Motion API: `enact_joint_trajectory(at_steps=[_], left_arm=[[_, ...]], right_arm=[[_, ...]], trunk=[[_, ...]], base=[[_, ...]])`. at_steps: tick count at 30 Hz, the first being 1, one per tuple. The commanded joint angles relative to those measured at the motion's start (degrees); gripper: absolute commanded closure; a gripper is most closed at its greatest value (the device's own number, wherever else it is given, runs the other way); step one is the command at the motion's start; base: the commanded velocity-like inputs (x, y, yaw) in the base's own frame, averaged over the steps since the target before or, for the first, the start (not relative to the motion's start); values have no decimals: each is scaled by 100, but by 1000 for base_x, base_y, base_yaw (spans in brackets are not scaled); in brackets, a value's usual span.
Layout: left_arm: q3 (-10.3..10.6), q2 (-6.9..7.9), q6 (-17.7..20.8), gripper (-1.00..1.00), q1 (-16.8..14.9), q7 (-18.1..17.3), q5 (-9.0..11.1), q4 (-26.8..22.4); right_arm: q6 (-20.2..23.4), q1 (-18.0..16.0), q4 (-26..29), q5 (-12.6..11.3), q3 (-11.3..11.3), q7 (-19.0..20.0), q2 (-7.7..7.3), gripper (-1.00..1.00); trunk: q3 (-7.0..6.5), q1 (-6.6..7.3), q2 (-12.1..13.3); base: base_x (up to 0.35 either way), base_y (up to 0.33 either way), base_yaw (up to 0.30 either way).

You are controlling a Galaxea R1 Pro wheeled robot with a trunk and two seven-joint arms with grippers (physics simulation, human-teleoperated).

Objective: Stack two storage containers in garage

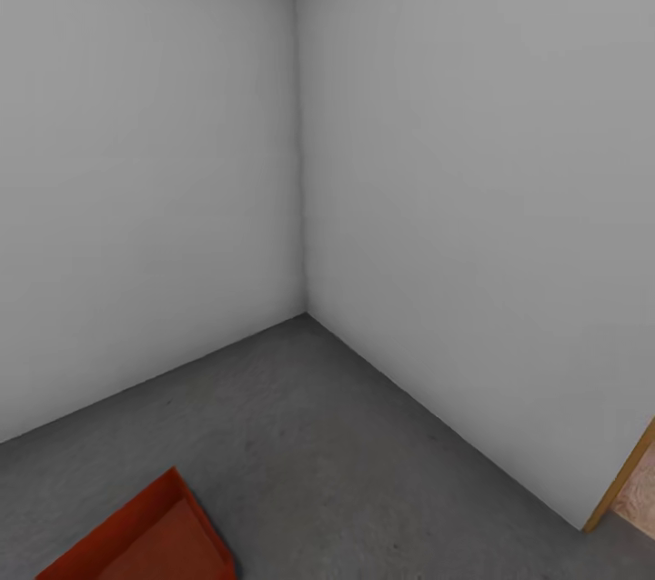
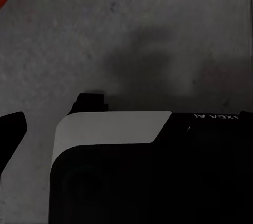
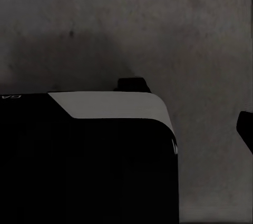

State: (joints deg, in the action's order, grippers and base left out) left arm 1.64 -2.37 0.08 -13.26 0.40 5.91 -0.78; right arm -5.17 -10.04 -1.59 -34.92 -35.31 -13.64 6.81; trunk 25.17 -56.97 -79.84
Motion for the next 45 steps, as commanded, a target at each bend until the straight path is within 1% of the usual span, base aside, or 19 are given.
enact_joint_trajectory(at_steps=[1,32,40,45], left_arm=[[21,0,1,-100,-1,4,60,-2],[21,0,1,-100,-1,4,60,-2],[21,0,1,-100,-1,4,60,-2],[21,0,1,-100,-1,4,60,-3]], right_arm=[[-32,-7,-17,-53,-46,-4,5,-100],[-45,-7,-17,-59,-46,-7,2,-100],[-90,-7,-17,-51,-46,-9,-6,-100],[-87,-7,-17,-52,-46,-8,-3,-100]], trunk=[[6,0,-3],[6,0,-3],[5,0,-3],[-12,0,-3]], base=[[0,0,-242],[0,0,-242],[0,0,-64],[0,0,-161]])
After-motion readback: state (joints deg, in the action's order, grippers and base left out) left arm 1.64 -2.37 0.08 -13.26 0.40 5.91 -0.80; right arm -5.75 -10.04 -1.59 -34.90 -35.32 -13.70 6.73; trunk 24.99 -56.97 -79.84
